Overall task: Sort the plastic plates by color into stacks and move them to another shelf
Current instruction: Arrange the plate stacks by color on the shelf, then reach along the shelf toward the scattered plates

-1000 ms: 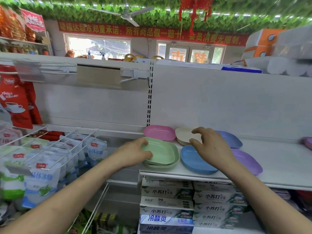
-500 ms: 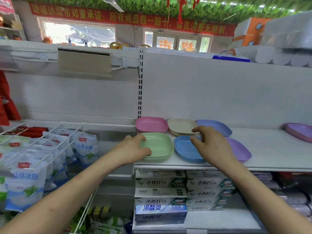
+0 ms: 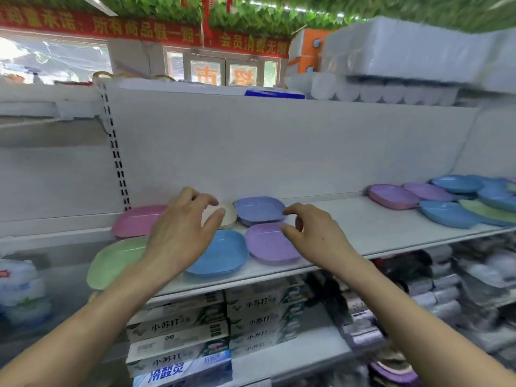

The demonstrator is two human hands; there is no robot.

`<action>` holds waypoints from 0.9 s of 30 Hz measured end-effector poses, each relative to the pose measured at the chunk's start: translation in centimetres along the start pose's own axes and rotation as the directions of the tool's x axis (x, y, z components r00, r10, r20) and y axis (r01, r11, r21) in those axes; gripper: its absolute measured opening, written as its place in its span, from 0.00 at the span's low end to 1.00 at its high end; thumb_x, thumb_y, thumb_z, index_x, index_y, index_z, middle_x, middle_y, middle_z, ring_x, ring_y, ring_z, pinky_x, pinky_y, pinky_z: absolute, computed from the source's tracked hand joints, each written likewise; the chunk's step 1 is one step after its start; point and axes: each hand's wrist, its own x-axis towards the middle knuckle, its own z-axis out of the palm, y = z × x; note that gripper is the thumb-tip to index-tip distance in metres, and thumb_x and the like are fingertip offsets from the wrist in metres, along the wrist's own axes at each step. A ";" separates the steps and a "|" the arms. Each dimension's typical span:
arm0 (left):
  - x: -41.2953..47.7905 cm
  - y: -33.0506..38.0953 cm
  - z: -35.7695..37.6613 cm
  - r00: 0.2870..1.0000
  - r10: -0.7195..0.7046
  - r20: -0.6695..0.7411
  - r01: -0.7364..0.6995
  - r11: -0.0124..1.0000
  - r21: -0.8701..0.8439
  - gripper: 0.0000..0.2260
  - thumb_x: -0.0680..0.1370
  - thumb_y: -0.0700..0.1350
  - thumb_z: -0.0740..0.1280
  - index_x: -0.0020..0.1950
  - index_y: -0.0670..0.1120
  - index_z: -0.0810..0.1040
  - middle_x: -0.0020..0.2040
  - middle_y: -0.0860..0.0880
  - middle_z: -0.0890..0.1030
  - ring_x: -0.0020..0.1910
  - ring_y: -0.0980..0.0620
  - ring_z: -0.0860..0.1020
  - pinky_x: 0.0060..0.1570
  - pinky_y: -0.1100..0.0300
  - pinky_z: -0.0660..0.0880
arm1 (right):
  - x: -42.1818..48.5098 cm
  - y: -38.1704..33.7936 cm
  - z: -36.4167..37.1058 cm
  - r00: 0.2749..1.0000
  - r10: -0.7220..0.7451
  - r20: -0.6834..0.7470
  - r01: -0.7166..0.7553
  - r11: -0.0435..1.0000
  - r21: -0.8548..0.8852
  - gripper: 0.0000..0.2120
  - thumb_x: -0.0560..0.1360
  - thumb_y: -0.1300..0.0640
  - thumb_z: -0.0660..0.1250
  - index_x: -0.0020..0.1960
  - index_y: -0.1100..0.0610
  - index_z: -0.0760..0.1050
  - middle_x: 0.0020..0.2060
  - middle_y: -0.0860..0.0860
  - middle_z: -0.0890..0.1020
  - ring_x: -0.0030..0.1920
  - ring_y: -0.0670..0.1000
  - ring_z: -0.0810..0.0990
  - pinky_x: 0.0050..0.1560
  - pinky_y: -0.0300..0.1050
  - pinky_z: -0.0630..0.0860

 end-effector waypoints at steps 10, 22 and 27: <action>4.9 18.1 16.5 0.973 0.194 0.124 -0.167 0.965 -0.201 0.15 0.80 0.63 0.60 0.59 0.58 0.78 0.52 0.59 0.74 0.44 0.61 0.77 0.49 0.53 0.77 | -3.2 20.5 -12.3 0.980 0.146 -0.134 -0.155 0.986 -0.059 0.14 0.78 0.47 0.68 0.62 0.48 0.79 0.40 0.44 0.78 0.44 0.47 0.76 0.50 0.48 0.74; 14.0 28.7 29.0 0.931 0.260 0.258 -0.218 0.959 -0.180 0.12 0.81 0.61 0.62 0.60 0.58 0.78 0.53 0.58 0.75 0.46 0.60 0.78 0.52 0.54 0.77 | -2.7 38.2 -17.3 0.923 0.355 -0.151 -0.364 0.930 -0.040 0.13 0.79 0.46 0.67 0.62 0.48 0.79 0.42 0.45 0.78 0.45 0.46 0.77 0.50 0.50 0.76; 19.0 29.9 32.9 0.916 0.255 0.309 -0.214 0.964 -0.160 0.11 0.81 0.62 0.61 0.57 0.60 0.77 0.52 0.57 0.75 0.51 0.54 0.78 0.54 0.51 0.77 | -0.6 43.5 -17.7 0.875 0.452 -0.173 -0.469 0.880 -0.075 0.15 0.79 0.45 0.65 0.64 0.47 0.78 0.46 0.45 0.77 0.45 0.46 0.78 0.48 0.49 0.76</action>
